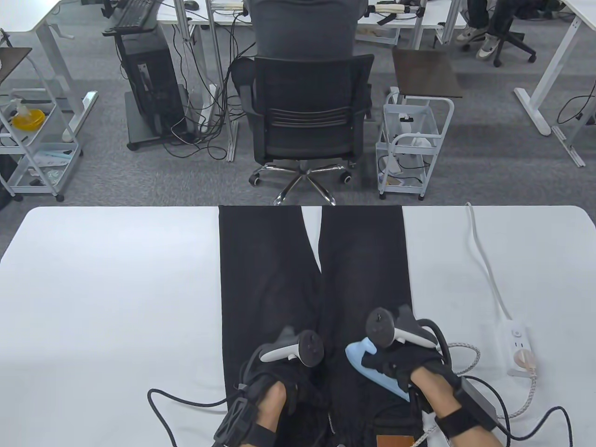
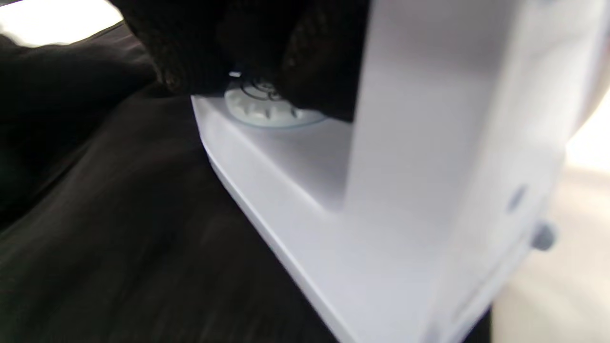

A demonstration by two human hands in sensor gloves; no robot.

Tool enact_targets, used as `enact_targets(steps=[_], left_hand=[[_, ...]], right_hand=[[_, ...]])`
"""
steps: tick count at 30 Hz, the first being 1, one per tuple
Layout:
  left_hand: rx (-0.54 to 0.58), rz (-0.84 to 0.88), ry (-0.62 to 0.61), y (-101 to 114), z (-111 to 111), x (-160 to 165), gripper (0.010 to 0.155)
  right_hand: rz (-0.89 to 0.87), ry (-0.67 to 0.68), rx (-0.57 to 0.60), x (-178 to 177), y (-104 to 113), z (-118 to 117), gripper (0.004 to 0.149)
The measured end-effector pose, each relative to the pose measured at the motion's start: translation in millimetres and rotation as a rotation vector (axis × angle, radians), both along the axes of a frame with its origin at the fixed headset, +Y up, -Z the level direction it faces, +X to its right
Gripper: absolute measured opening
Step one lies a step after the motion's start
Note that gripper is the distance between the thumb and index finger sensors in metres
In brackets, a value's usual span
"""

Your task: Iron trousers with electric iron on table

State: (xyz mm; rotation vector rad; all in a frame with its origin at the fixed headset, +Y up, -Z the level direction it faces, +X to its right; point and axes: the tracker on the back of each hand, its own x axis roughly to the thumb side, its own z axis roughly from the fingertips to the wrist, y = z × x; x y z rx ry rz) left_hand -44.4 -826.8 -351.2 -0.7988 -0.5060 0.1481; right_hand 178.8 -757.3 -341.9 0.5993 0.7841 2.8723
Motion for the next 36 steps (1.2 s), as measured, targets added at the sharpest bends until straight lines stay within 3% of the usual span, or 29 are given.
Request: enact_targets(steps=[2,6,9,12,15,19,25,27,28,31,36], left_hand=[[-0.001,0.003,0.001,0.2,2.6,-2.3,0.121],[-0.008,0.013,-0.003,-0.3,5.8,-3.9,0.122],[-0.002,0.000,-0.013,-0.1,7.5,-1.7,0.122],[-0.004,-0.002,-0.015,-0.5,7.1,-1.1,0.122],[-0.004,-0.009,-0.023,0.4,7.1,0.0,0.122],[-0.006,-0.007,-0.029,0.5,7.1,0.9,0.121],[-0.006,-0.012,-0.037,0.6,7.3,2.6,0.122],[-0.005,-0.015,-0.040,0.7,7.3,3.4,0.122],[-0.005,-0.016,-0.041,0.8,7.3,3.6,0.122],[-0.005,-0.015,-0.041,0.6,7.6,3.9,0.122],[-0.005,-0.012,-0.037,0.3,7.7,4.2,0.122]], right_hand=[[0.092,0.073,0.081,-3.1,3.1,35.0,0.047],[0.069,0.107,0.094,4.0,2.5,81.7,0.048],[0.089,0.108,0.132,2.3,3.7,84.2,0.048],[0.148,0.142,0.256,-8.6,5.8,79.6,0.049],[0.206,0.144,0.331,-23.0,5.2,55.8,0.049],[0.156,0.054,0.309,-30.7,2.9,-0.2,0.049],[0.173,-0.207,0.262,-20.3,1.0,-99.0,0.050],[0.150,-0.287,0.269,-12.8,-0.6,-117.8,0.050],[0.110,-0.369,0.207,-4.4,-1.7,-132.9,0.050],[0.154,-0.464,0.260,3.9,-1.7,-150.8,0.052],[0.114,-0.495,0.145,4.6,-2.6,-149.4,0.050]])
